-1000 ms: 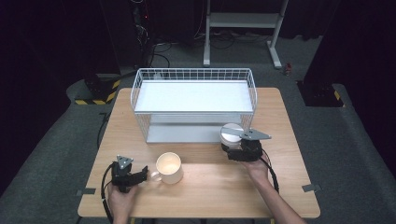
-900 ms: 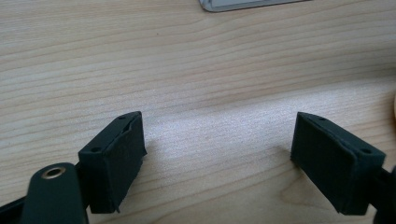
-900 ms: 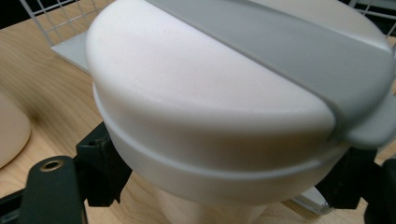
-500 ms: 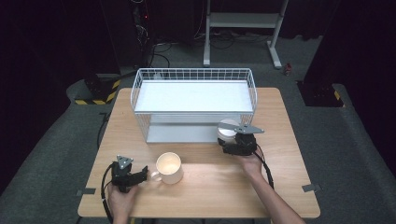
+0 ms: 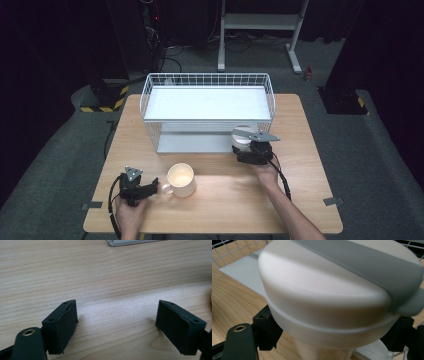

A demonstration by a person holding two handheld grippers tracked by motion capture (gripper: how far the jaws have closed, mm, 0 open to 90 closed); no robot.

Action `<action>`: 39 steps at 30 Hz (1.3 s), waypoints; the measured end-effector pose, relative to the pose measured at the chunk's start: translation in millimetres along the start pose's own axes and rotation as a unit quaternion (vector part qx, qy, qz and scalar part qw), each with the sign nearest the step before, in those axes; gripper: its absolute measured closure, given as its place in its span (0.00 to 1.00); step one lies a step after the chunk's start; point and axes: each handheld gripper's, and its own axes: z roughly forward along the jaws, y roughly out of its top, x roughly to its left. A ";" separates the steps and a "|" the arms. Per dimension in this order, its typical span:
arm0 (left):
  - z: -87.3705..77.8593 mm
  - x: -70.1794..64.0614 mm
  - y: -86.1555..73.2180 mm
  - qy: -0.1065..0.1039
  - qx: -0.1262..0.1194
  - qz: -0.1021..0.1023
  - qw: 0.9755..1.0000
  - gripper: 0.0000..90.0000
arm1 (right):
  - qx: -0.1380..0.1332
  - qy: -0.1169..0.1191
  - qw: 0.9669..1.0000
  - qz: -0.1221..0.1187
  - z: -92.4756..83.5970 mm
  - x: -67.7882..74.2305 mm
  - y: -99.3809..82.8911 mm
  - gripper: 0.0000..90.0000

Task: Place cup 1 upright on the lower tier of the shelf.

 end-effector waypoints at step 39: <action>0.0 0.0 0.0 0.000 0.000 0.000 1.000 0.20 | -0.013 -0.016 1.000 -0.008 14.1 2.9 4.1 0.21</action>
